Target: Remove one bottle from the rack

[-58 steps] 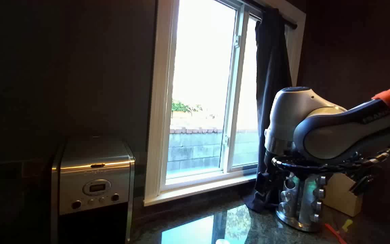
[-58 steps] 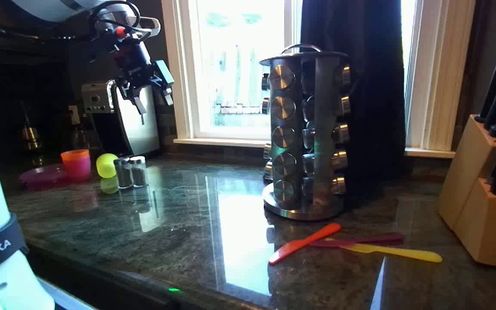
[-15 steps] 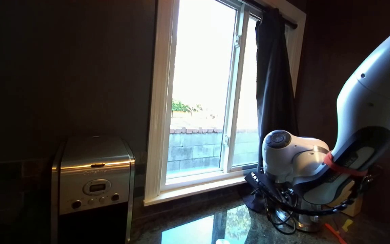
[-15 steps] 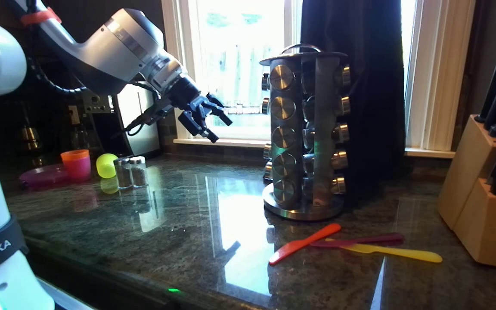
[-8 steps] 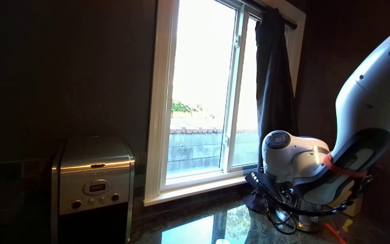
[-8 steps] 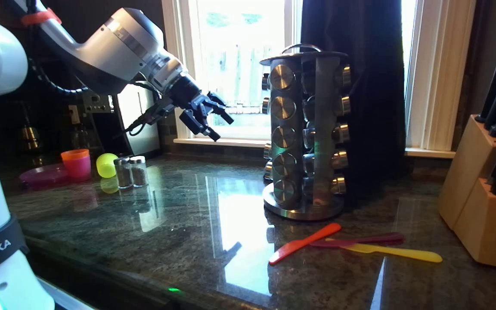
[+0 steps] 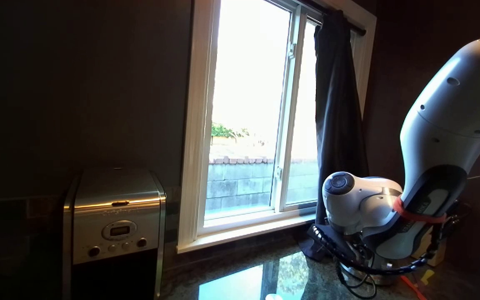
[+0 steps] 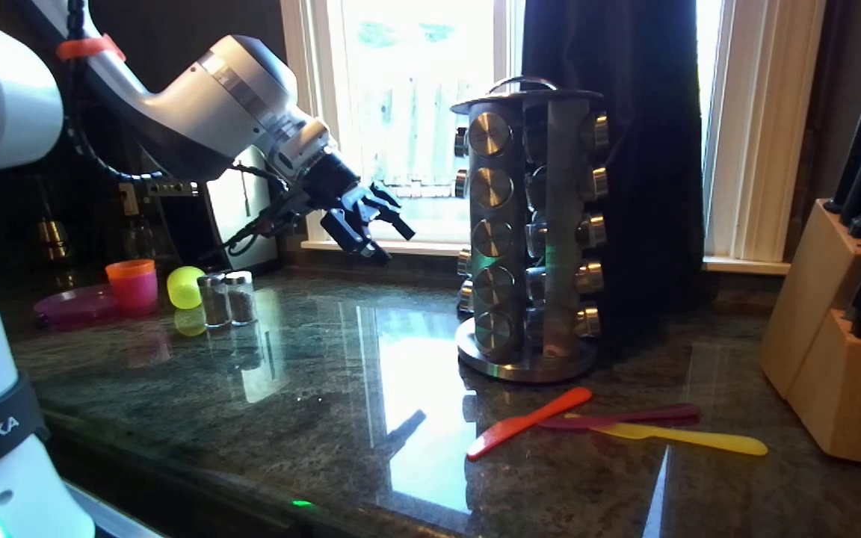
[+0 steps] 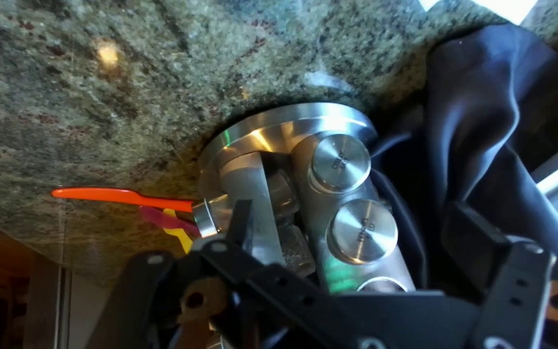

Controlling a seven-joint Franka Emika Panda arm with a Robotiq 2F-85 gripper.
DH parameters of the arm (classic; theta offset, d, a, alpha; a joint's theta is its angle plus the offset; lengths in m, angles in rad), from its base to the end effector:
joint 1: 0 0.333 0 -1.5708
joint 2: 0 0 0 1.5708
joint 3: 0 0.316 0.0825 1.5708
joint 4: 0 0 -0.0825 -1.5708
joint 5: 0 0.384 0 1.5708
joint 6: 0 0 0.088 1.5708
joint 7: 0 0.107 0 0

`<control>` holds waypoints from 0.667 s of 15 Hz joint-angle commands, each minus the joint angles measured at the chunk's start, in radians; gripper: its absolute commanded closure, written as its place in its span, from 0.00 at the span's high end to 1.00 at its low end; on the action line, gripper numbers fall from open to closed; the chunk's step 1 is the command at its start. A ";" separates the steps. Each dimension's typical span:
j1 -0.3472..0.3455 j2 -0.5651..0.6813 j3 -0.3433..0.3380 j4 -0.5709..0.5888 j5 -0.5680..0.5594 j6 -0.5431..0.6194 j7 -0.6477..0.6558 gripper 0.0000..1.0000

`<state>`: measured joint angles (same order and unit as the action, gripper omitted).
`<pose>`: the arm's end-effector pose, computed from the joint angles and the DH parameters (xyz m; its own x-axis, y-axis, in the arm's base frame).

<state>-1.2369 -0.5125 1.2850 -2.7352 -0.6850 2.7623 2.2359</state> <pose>0.4050 0.0037 0.2767 -0.0700 -0.7540 0.6531 -0.9632 -0.1193 -0.2410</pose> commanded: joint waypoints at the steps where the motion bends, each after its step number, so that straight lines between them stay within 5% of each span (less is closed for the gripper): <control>1: -0.130 0.004 0.128 0.021 -0.030 -0.011 0.021 1.00; 10: -0.498 0.009 0.422 0.149 -0.045 0.010 -0.169 1.00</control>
<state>-1.6114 -0.5127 1.6099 -2.6394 -0.6986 2.7624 2.1377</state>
